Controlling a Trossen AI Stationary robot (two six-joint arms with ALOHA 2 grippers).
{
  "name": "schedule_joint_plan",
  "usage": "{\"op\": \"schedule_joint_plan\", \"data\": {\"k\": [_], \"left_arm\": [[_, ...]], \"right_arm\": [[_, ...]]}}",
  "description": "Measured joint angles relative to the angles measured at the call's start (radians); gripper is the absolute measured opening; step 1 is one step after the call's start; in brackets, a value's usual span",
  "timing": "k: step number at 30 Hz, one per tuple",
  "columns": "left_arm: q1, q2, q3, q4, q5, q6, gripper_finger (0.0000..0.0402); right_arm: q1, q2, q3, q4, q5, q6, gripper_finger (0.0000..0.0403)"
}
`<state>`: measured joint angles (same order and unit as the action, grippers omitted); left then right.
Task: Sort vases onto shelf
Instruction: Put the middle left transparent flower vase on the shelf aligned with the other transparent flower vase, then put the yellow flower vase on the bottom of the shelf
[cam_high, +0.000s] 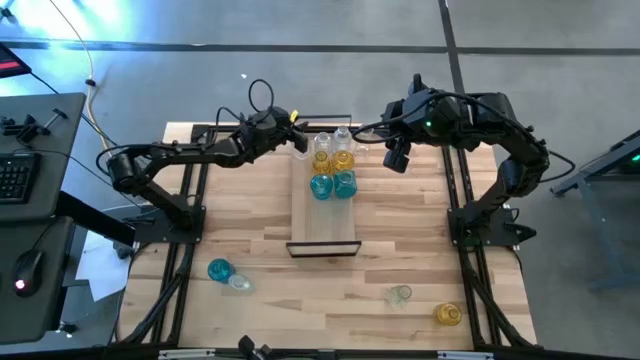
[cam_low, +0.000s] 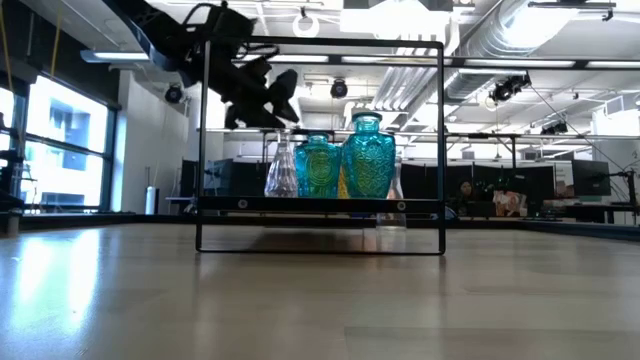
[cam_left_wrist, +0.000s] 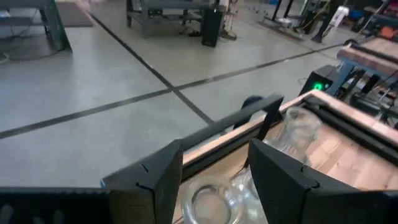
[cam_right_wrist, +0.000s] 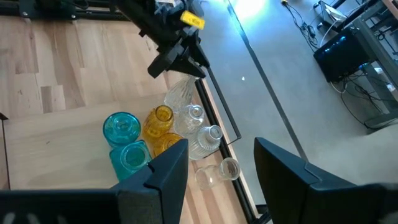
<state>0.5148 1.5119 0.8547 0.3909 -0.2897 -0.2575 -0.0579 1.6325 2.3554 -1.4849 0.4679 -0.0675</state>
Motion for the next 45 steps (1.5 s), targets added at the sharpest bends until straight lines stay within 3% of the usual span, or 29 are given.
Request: {"op": "schedule_joint_plan", "data": {"k": [6,12,17,25,35,40,45], "left_arm": [[-0.001,-0.087,0.0,-0.01,0.0,0.032,0.0175],[-0.036,-0.241,0.0,-0.144,0.022,0.025,0.0175],[-0.12,-0.418,0.0,-0.296,0.071,0.014,0.0175],[-0.32,-0.702,0.0,-0.454,0.073,-0.158,0.0175],[-0.594,-0.897,0.0,-0.853,0.182,-0.385,0.0175],[-0.661,-0.903,0.0,-0.978,0.28,-0.362,0.0175],[-0.689,-0.902,0.0,-1.051,0.285,-0.274,0.0175]], "right_arm": [[0.0,0.0,0.0,0.0,0.0,0.0,0.0167],[0.0,0.0,0.0,0.0,0.0,0.007,0.0167],[0.0,0.0,0.0,0.0,0.0,0.007,0.0167],[0.0,0.0,0.0,0.009,-0.022,0.065,0.0167],[0.072,0.001,-0.119,-0.028,-0.217,0.357,0.0167],[0.197,0.002,-0.183,-0.04,-0.271,0.597,0.0167],[0.348,0.001,-0.211,-0.08,-0.27,0.878,0.0167]]}}
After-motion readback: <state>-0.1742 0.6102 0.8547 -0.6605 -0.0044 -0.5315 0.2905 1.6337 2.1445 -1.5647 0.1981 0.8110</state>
